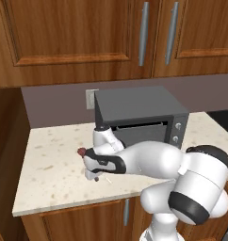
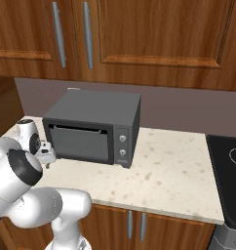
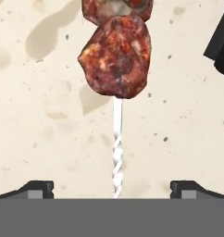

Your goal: Store the kebab skewer in the freezer for long-term storage. Close the freezer door after placing the cooked food.

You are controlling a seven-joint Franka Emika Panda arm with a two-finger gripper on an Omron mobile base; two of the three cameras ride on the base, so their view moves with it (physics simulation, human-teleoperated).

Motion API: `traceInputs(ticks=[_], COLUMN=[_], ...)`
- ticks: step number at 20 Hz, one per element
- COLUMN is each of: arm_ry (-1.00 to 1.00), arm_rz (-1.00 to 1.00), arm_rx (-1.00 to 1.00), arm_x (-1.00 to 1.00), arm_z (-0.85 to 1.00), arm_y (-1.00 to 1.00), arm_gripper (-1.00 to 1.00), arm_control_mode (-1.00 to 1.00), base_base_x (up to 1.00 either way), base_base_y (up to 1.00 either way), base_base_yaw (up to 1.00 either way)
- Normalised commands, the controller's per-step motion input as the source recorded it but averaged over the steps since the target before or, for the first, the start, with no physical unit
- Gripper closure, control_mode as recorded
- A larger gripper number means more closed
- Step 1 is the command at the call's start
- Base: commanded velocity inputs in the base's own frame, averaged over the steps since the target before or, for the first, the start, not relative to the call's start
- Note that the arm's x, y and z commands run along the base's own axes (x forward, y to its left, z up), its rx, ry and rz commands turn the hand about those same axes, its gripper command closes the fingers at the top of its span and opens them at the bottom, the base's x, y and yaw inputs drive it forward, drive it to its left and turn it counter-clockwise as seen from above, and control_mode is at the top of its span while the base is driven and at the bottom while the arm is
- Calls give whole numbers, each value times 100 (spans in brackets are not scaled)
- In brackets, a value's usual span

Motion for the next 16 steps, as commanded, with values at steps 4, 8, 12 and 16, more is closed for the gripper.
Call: traceInputs(ticks=[4, 8, 12, 16], arm_ry=[0, 0, 0, 0], arm_rz=[0, 0, 0, 0], arm_rx=[0, 0, 0, 0], arm_x=[0, 0, 0, -1], arm_z=[-36, -21, -17, -8], arm_y=[0, 0, 0, 2], arm_gripper=[-100, -100, -100, 100], arm_control_mode=[-100, -100, -100, -100], base_base_x=[0, 0, 0, 0], base_base_y=[0, 0, 0, 0], base_base_yaw=[0, 0, 0, 0])
